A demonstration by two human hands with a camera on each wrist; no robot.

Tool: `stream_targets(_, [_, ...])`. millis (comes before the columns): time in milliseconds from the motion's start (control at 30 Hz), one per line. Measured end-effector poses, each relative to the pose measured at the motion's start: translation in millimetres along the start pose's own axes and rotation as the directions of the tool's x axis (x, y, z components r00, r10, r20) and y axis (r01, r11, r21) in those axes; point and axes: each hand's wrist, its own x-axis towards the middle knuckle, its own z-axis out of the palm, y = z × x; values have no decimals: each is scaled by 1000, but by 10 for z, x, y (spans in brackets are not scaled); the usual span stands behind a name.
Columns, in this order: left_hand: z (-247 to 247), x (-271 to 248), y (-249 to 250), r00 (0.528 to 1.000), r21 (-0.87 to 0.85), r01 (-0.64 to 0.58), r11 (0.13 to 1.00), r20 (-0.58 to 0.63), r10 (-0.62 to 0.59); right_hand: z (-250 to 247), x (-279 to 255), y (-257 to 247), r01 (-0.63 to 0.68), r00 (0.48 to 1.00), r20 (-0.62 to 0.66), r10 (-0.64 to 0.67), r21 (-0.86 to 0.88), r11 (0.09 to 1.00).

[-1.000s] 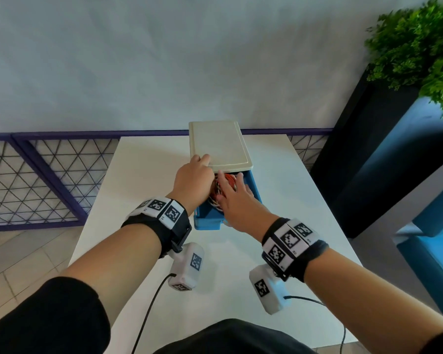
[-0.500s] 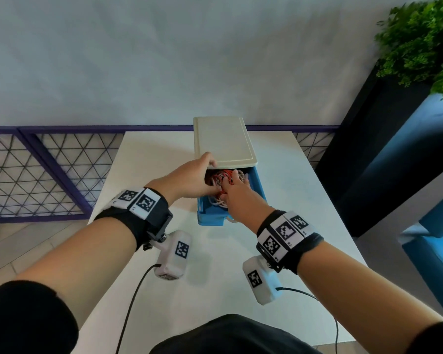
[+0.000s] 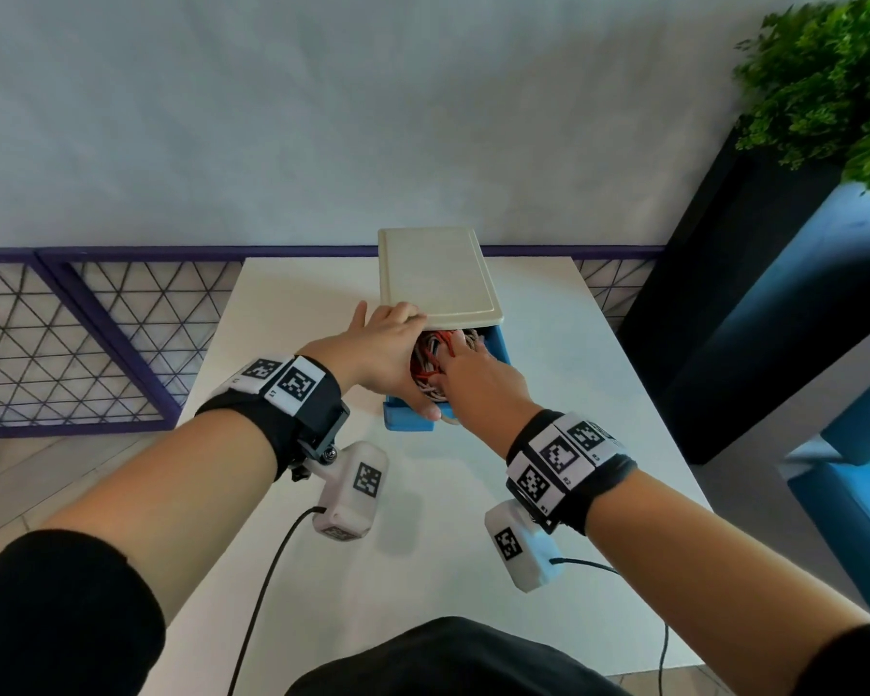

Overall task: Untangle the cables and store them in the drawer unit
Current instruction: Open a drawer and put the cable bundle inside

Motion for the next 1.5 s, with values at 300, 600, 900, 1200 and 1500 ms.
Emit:
stream_targets(300, [-16,18,-73,994,-36,-44,998,-103,40,-75,-86,45,75,936,-341,-84,-40,996])
stream_targets(600, [-31,56,-78,983,-115,-34,993,-182,12,-118,269,-16,22,960,-278,14,125,992])
stream_targets(900, [-36,103,-81,974,-127,-9,992,-226,-21,-194,344,149,135,980,-163,-114,121,983])
stream_targets(1200, [-56,111,-22,965,-111,14,994,-259,-43,-196,414,221,165,945,-299,-130,96,982])
stream_targets(1500, [-25,192,27,924,-38,11,999,-381,-25,-355,464,318,286,925,-231,-301,-95,953])
